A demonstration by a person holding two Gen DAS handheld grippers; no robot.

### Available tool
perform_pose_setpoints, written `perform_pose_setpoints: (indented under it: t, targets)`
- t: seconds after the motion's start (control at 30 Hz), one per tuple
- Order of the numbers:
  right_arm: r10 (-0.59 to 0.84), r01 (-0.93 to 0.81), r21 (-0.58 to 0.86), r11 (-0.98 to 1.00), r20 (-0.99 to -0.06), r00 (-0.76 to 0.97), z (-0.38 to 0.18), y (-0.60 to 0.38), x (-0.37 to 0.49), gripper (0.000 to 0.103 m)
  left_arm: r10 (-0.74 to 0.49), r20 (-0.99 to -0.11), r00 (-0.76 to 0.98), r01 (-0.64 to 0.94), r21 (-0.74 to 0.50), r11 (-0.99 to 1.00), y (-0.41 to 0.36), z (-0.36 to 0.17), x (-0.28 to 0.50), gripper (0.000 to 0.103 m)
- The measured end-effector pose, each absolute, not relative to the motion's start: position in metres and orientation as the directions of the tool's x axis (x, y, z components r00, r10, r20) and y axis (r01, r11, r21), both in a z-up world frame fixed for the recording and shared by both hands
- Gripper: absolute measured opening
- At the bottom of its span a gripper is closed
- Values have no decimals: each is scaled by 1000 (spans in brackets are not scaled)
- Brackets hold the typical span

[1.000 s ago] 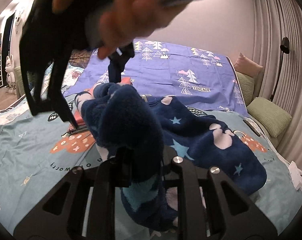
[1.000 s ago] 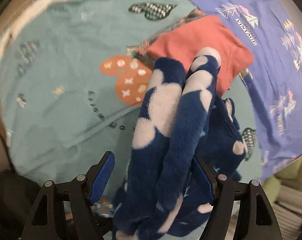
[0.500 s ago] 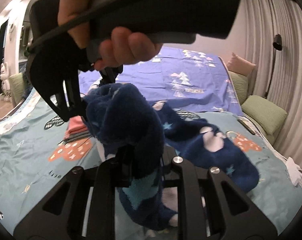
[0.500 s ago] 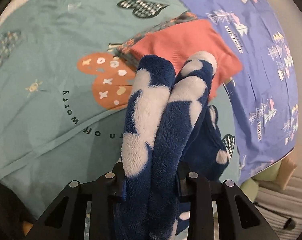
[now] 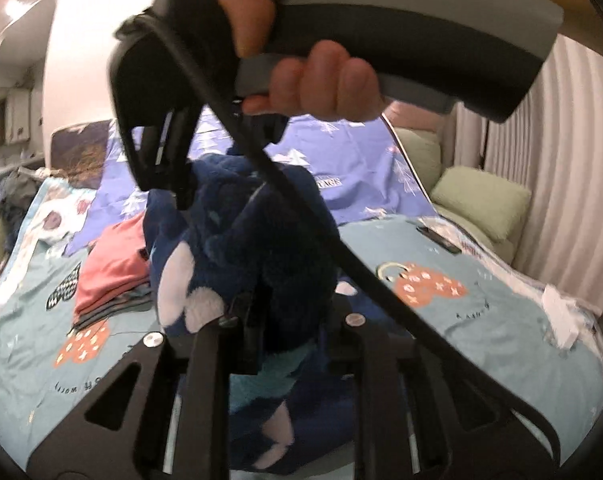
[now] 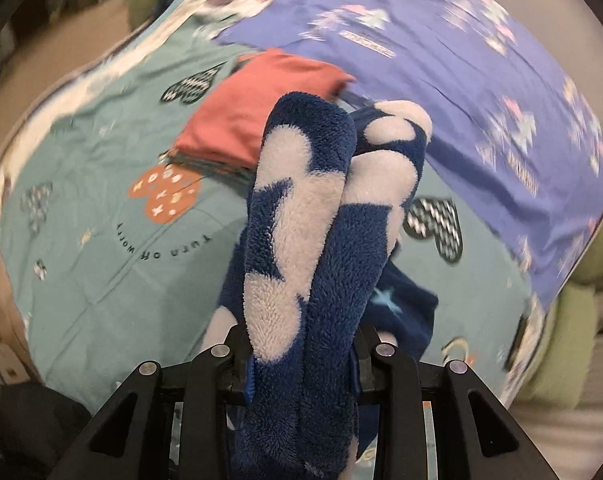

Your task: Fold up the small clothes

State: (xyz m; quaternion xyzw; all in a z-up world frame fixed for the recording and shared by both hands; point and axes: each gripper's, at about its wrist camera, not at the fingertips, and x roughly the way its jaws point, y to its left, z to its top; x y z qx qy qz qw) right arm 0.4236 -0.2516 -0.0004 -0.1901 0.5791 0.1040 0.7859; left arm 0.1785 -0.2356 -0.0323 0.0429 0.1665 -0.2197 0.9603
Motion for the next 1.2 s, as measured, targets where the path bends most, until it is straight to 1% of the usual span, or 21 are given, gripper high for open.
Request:
perform_pose_setpoints:
  t: [0.1,0.2,0.27,0.37,0.47,0.5,0.57,0.63,0.7,0.73,0.83,0.87,0.9,1.0,1.07,1.13,1.17,1.2]
  targets:
    - [-2,-320,-100,942,-956,293,-11,-296,425,32,-405,-371,835,458,63,887,-260,-44,177,20]
    - [47,-263,-28,964,-961,272,-31,-335,428,32,-411,-433,802,489,80,869,-282,-57,182,20]
    - [82,-225,22,974,-962,261,-45,-360,429,32,-397,-479,783,509,127,851,-297,-68,182,21]
    - [164,-162,126,979,-955,248,-72,-393,428,33,-364,-536,762,534,201,821,-317,-87,184,21]
    - [255,-132,228,965,-934,249,-95,-418,427,34,-347,-580,737,553,224,802,-331,-102,185,22]
    - [287,-136,260,956,-924,252,-100,-424,427,36,-354,-586,729,567,229,791,-332,-104,184,25]
    - [351,-173,314,934,-897,270,-106,-434,424,38,-403,-588,701,627,241,741,-328,-108,177,41]
    - [391,-201,344,917,-873,292,-109,-443,420,40,-443,-606,661,685,246,686,-323,-109,169,48]
    - [422,-190,380,905,-854,303,-116,-450,419,45,-475,-631,613,724,208,658,-314,-103,161,53]
    - [426,-189,384,904,-851,307,-118,-453,418,46,-507,-638,580,745,164,646,-305,-99,157,58]
    - [442,-190,400,897,-834,329,-121,-459,416,53,-585,-645,491,780,27,625,-267,-82,151,59]
    - [437,-183,397,899,-832,341,-121,-461,414,60,-593,-641,488,774,4,633,-257,-78,150,60]
    - [425,-172,388,905,-834,352,-121,-463,412,70,-598,-634,491,762,-20,648,-244,-74,151,61]
    - [399,-136,377,916,-832,385,-124,-473,406,81,-613,-595,520,700,-115,705,-199,-56,171,67]
    - [322,-87,316,945,-846,425,-116,-473,398,84,-574,-585,573,638,-121,761,-180,-52,190,68]
    - [221,-54,224,973,-835,504,-96,-470,381,84,-536,-588,606,579,-136,804,-163,-51,210,68]
    - [168,-43,172,984,-822,544,-85,-467,372,83,-548,-584,599,574,-163,802,-157,-51,219,68]
    - [85,-25,88,996,-795,601,-69,-461,359,83,-564,-578,590,580,-183,794,-154,-50,226,68]
